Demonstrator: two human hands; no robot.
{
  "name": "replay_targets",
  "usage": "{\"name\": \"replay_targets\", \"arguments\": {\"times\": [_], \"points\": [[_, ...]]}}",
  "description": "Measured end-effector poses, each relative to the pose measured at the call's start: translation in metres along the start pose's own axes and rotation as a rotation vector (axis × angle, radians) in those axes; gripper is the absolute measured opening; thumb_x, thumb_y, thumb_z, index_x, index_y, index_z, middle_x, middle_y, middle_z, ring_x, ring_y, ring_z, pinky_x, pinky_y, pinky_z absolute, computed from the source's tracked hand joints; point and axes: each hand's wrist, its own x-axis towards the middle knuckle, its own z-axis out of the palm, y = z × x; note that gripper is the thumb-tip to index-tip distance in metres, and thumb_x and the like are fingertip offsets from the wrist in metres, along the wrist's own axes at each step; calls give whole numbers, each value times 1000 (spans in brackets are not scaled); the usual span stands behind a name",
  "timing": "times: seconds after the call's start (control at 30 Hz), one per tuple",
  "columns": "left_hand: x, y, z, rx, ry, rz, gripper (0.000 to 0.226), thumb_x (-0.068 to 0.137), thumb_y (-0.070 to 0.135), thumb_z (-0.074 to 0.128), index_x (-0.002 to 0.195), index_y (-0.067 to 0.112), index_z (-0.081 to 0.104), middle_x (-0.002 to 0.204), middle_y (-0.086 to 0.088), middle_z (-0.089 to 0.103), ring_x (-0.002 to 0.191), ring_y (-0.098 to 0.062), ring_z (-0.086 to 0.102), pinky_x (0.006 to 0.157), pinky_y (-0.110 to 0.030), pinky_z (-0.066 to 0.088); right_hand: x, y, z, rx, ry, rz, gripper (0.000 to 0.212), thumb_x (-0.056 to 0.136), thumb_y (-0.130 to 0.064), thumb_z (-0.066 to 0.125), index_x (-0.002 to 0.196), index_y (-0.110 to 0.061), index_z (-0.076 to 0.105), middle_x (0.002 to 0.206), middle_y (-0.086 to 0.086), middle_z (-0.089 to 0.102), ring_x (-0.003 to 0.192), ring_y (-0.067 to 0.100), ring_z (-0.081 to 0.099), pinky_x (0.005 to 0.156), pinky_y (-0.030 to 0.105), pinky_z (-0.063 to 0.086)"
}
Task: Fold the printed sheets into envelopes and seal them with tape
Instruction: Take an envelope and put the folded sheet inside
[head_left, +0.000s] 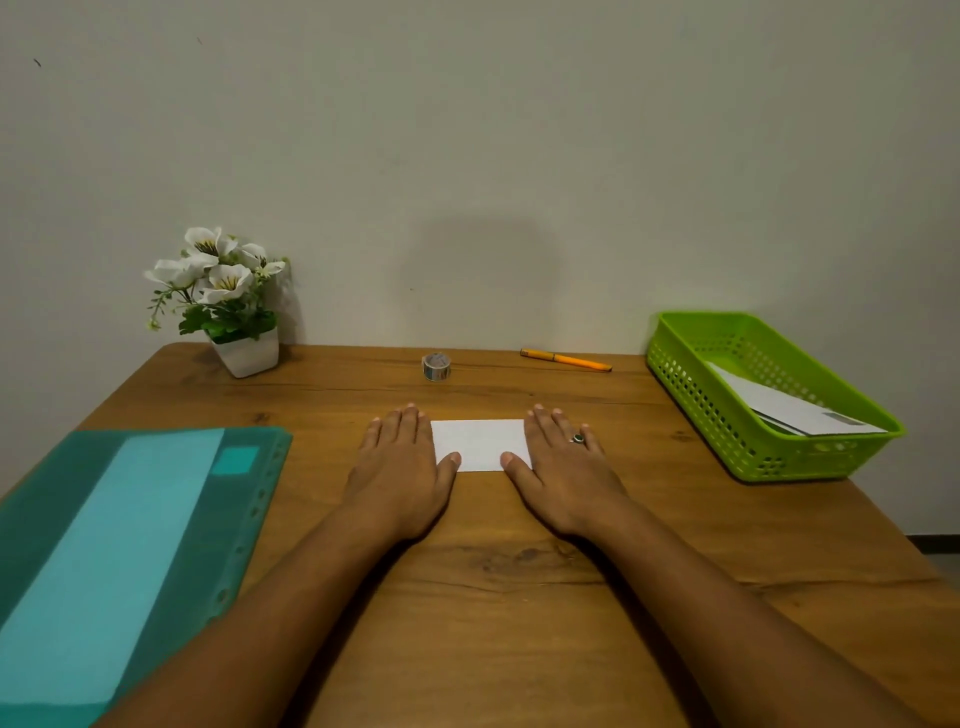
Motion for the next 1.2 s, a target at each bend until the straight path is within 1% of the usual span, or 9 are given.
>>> {"name": "replay_targets", "arguments": {"times": [0.07,0.2,0.33,0.5,0.57,0.7,0.8,0.97,1.2], "points": [[3,10,2,13,17,29,74,105,57,13,163,10,6,171,-11,5,158,-26,3,128,-45,2,0,-1,1,2,4,-3,77,106,-63,13,166,-16,0,174,3,-4,160,20,-4,129,48,1],[8,1,1,-5,-18,163,70,106,57,13,164,18,3,172,-1,-1,158,-19,-1,128,-44,1,0,0,0,3,11,6,77,106,-63,13,166,-17,0,174,2,-3,161,20,-3,129,48,1],[6,-28,-3,16,-45,91,71,105,59,11,163,22,-2,171,1,-5,157,-17,-4,127,-45,1,-2,-1,0,6,3,1,77,105,-64,13,166,-18,0,174,1,-4,161,20,-3,130,48,1],[5,-29,-3,9,-34,69,70,105,57,10,163,21,-1,171,1,-4,158,-18,-4,127,-46,1,-1,-8,1,-12,30,49,78,105,-64,13,166,-17,2,174,4,-3,161,24,-4,129,52,0],[6,-30,-1,12,-21,66,70,105,57,10,163,21,0,171,1,-3,158,-18,-3,127,-46,2,0,-23,3,-26,58,9,76,106,-60,15,166,-15,5,174,7,-1,161,25,-5,129,53,-1],[5,-31,0,3,-17,71,66,107,53,11,163,21,0,172,1,-3,157,-17,-3,127,-46,2,5,-68,8,15,51,-152,68,109,-52,18,166,-15,7,174,5,3,161,24,-2,129,53,1],[4,-31,-2,7,-16,67,65,107,51,12,163,21,0,172,1,-3,157,-16,-4,127,-44,1,10,-78,9,24,53,-208,67,110,-50,17,166,-16,7,175,4,4,161,22,0,130,50,2],[4,-30,-4,-1,-28,63,66,107,52,13,164,21,0,172,1,-3,157,-16,-4,127,-45,1,12,-57,8,26,12,-160,73,108,-58,16,166,-17,2,175,2,-1,161,21,-4,130,49,0],[5,-32,-3,3,-37,65,66,107,53,11,163,22,-1,171,2,-5,157,-16,-4,127,-45,0,0,6,-1,5,3,-22,79,105,-65,13,166,-17,1,174,1,-4,160,19,-5,129,47,0]]}}
